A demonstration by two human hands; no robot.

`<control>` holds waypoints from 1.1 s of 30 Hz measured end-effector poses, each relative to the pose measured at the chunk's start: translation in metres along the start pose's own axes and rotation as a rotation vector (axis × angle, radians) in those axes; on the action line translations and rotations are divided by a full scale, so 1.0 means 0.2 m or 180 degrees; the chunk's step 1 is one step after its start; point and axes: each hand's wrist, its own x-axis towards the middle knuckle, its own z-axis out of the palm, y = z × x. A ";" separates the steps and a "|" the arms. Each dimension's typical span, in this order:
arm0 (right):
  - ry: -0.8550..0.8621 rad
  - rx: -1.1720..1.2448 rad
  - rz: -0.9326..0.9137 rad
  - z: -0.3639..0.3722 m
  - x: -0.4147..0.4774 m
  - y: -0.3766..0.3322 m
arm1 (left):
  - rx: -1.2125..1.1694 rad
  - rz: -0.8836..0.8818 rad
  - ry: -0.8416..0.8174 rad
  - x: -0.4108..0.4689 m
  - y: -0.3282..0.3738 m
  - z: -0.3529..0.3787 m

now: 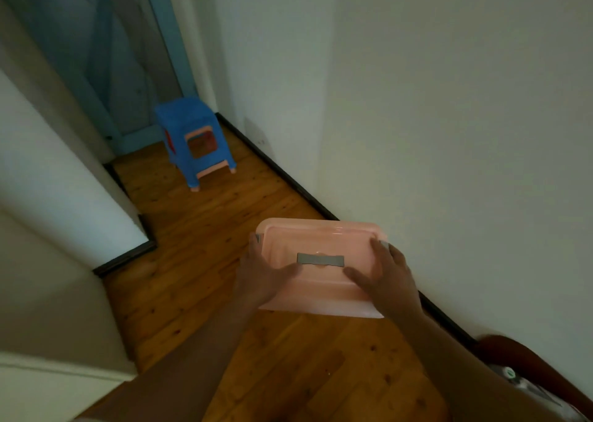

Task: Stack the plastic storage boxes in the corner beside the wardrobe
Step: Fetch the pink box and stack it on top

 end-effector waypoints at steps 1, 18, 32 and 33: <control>-0.0027 -0.0025 -0.0056 0.01 0.00 -0.05 | -0.0031 -0.0069 0.0055 0.00 -0.03 -0.05; -0.0952 -0.0016 -0.1295 0.32 0.12 -0.71 | -0.0750 -0.0966 0.1107 -0.24 -0.44 -0.57; -0.1856 -0.0192 -0.2370 0.65 -0.17 -1.15 | -0.1060 -0.2023 0.2216 -0.73 -0.82 -0.72; -0.1903 -0.0223 -0.2481 0.68 -0.20 -1.17 | -0.1096 -0.2095 0.2300 -0.78 -0.85 -0.72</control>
